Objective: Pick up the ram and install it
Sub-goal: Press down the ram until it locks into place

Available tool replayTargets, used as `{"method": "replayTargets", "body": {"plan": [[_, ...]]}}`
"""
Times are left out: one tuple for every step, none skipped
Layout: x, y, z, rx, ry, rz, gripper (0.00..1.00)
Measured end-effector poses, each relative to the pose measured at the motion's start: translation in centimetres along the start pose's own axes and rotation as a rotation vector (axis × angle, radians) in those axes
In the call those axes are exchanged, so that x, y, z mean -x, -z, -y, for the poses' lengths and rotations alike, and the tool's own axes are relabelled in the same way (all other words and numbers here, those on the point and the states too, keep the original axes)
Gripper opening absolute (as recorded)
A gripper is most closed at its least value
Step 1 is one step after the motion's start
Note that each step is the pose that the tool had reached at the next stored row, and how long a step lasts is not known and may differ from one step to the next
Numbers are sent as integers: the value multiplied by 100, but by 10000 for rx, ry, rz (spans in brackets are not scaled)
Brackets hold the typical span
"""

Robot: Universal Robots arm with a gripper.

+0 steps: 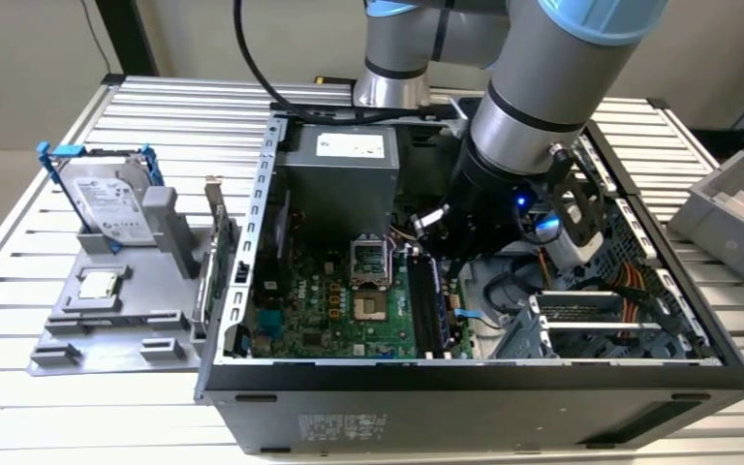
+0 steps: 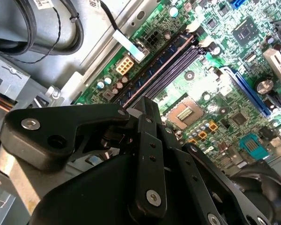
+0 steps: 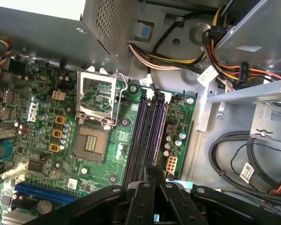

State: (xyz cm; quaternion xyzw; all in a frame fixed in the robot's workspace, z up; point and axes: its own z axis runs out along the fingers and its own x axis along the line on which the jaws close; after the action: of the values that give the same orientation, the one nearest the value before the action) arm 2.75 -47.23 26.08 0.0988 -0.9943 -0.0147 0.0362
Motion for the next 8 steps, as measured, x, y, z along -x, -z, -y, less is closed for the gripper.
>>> {"method": "replayTargets", "body": {"plan": [[0, 0, 0, -5, 70, -2, 0], [0, 0, 0, -10, 140, -5, 0], [0, 0, 0, -14, 204, -7, 0], [0, 0, 0, -18, 268, -10, 0], [0, 0, 0, -24, 339, -12, 0], [0, 0, 0, -28, 407, -15, 0], [0, 0, 0, -33, 472, -17, 0], [0, 0, 0, -37, 543, -19, 0]]}}
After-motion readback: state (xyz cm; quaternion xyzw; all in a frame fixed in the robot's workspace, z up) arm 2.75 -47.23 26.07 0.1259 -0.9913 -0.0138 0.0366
